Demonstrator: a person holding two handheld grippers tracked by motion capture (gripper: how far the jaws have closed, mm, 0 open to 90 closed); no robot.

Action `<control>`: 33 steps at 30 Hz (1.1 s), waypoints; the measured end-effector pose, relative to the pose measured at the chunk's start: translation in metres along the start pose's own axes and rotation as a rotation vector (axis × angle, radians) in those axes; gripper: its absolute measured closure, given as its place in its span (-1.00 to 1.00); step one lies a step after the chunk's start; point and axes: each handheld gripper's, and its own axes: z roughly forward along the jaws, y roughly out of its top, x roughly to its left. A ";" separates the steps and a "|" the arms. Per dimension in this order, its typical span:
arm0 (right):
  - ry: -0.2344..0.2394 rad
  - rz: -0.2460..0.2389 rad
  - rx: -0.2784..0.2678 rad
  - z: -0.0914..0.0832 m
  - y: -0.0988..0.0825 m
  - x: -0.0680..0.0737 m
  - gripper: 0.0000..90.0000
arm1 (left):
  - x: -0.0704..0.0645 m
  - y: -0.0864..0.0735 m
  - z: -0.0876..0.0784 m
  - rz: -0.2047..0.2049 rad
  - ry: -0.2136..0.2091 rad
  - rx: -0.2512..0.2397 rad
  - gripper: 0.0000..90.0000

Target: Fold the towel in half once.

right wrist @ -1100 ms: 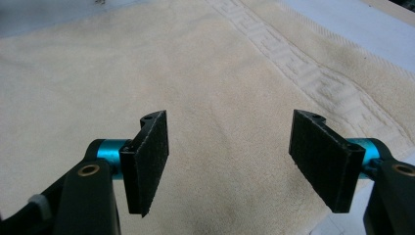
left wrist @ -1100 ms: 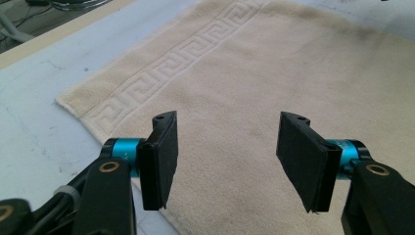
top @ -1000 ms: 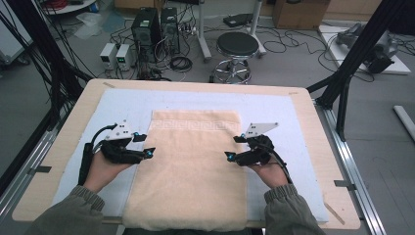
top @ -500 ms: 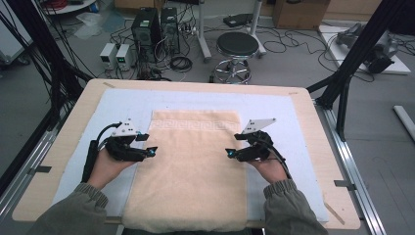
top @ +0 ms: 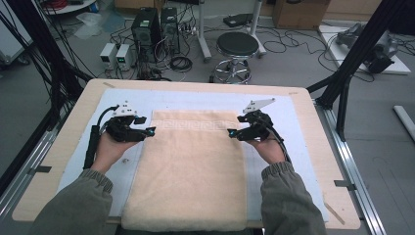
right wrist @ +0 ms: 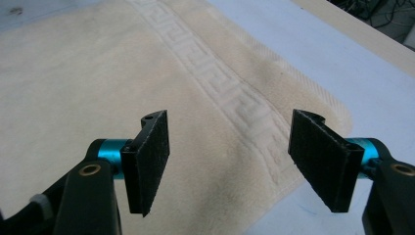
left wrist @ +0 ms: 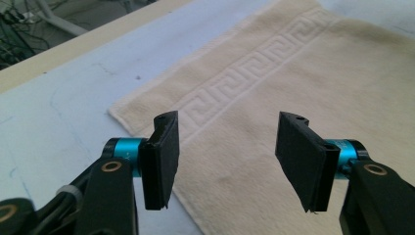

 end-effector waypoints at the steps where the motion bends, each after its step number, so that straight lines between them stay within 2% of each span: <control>1: -0.008 0.000 0.006 0.002 -0.001 -0.001 -0.29 | 0.003 -0.002 0.004 -0.007 0.006 0.013 -0.03; 4: -0.008 0.008 0.033 0.013 -0.006 -0.008 -0.23 | 0.012 -0.009 0.016 -0.022 -0.001 0.059 -0.03; 6: 0.000 0.019 0.050 0.021 -0.010 -0.012 -0.18 | 0.016 -0.012 0.023 -0.035 -0.006 0.064 -0.02; 9: 0.002 0.018 0.074 0.032 -0.015 -0.017 -0.09 | 0.020 -0.017 0.034 -0.029 -0.004 0.069 0.01; 12: -0.001 0.051 0.095 0.043 -0.022 -0.024 -0.02 | 0.023 -0.023 0.048 -0.031 0.014 0.076 0.05; 15: -0.002 0.071 0.128 0.053 -0.030 -0.028 0.06 | 0.026 -0.030 0.059 -0.042 0.011 0.108 0.07; 16: -0.006 0.078 0.131 0.056 -0.032 -0.028 0.11 | 0.025 -0.033 0.063 -0.038 0.011 0.134 0.10; 17: -0.021 0.081 0.109 0.056 -0.034 -0.028 0.20 | 0.024 -0.033 0.064 -0.032 0.017 0.134 0.13; 18: -0.022 0.083 0.105 0.056 -0.034 -0.028 0.23 | 0.023 -0.033 0.064 -0.030 0.028 0.131 0.15; 19: -0.020 0.096 0.100 0.056 -0.035 -0.028 0.31 | 0.022 -0.032 0.063 -0.032 0.032 0.133 0.28; 20: -0.011 0.107 0.104 0.055 -0.035 -0.028 0.46 | 0.021 -0.031 0.063 -0.025 0.025 0.136 0.50; 22: 0.023 0.096 0.116 0.054 -0.033 -0.026 0.72 | 0.017 -0.029 0.064 -0.009 0.033 0.146 0.74; 23: 0.026 0.090 0.124 0.054 -0.032 -0.025 0.84 | 0.015 -0.029 0.064 -0.004 0.037 0.147 0.78; 24: 0.040 0.074 0.128 0.054 -0.030 -0.023 0.84 | 0.015 -0.028 0.063 -0.010 0.032 0.144 0.85; 27: 0.059 0.057 0.116 0.051 -0.027 -0.020 0.86 | 0.018 -0.027 0.055 -0.025 0.022 0.136 0.88; 30: 0.085 0.040 0.085 0.038 -0.023 -0.017 0.89 | 0.017 -0.022 0.042 -0.013 0.009 0.100 0.89; 33: 0.102 0.024 0.042 0.021 -0.017 -0.012 0.89 | 0.014 -0.016 0.025 -0.005 -0.010 0.044 0.89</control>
